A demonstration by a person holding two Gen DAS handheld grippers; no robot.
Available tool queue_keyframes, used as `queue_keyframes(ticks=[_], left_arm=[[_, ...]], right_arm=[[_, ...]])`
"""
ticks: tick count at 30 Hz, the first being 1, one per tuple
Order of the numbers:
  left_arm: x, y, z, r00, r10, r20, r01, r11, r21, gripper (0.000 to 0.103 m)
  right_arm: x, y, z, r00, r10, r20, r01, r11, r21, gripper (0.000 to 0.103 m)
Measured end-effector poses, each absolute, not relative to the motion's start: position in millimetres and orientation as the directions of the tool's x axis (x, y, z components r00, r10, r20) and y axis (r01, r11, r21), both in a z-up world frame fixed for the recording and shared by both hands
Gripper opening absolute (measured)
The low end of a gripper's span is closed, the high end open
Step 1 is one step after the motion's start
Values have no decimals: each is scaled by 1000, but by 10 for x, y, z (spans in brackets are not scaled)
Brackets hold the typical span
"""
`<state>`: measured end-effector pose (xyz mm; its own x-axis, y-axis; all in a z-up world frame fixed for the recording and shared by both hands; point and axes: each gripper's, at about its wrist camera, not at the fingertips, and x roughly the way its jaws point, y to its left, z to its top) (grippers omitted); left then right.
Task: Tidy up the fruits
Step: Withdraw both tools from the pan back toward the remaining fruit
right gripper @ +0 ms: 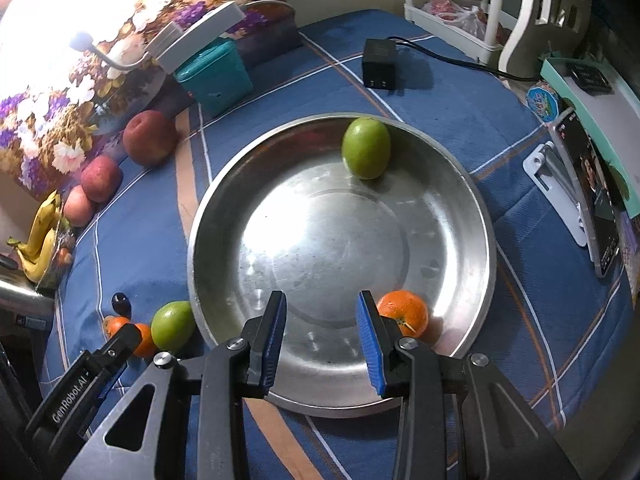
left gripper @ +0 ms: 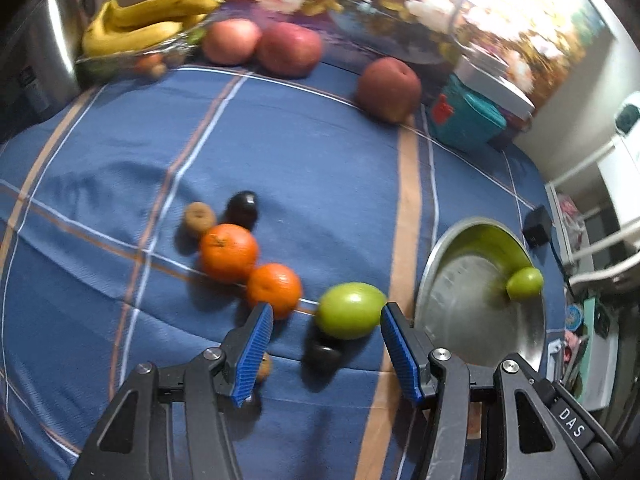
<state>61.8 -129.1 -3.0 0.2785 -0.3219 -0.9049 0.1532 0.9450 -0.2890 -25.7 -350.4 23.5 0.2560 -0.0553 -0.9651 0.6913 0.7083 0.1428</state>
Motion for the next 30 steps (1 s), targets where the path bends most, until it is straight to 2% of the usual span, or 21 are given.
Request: queue_keyframes(ticks=[6, 7, 8, 9, 10, 11, 13, 16, 24, 25, 27, 28, 30], left_arm=[[632, -1177, -15, 291, -311, -905, 122, 950, -288, 60], [629, -1175, -15, 291, -308, -906, 120, 951, -285, 60], [635, -1179, -18, 290, -305, -907, 119, 952, -282, 61], [656, -1195, -30, 286, -298, -911, 116, 954, -276, 63], [660, -1200, -45, 283, -290, -914, 114, 957, -268, 71], [658, -1194, -64, 281, -277, -919, 111, 960, -256, 79], [666, -1184, -112, 277, -242, -930, 98, 970, -223, 82], [657, -1152, -167, 268, -215, -939, 84, 976, -199, 84], [638, -1125, -180, 284, -188, -940, 86, 982, -171, 91], [636, -1123, -180, 285, -188, -940, 86, 982, -170, 94], [653, -1118, -176, 296, -184, -937, 83, 982, -167, 103], [647, -1110, -169, 310, -174, -935, 80, 984, -156, 103], [637, -1080, -150, 330, -151, -932, 78, 988, -133, 103]], right_arm=[[-229, -3436, 232, 254, -57, -965, 679, 722, 136, 37], [-227, -3433, 222, 251, -56, -966, 679, 722, 135, 41], [-225, -3431, 208, 244, -55, -968, 679, 722, 131, 55], [-221, -3423, 190, 234, -58, -971, 679, 724, 121, 63], [-213, -3419, 174, 222, -66, -973, 678, 727, 106, 70], [-209, -3417, 161, 215, -70, -974, 675, 731, 96, 70], [-193, -3407, 135, 203, -73, -976, 665, 742, 83, 71], [-187, -3395, 117, 197, -72, -978, 662, 745, 79, 74], [-178, -3375, 126, 196, -72, -978, 659, 748, 77, 74], [-179, -3374, 125, 197, -72, -978, 659, 748, 77, 76], [-177, -3379, 123, 205, -69, -976, 659, 747, 85, 88], [-179, -3380, 123, 205, -73, -976, 661, 746, 83, 96], [-180, -3385, 126, 201, -88, -976, 662, 746, 69, 98]])
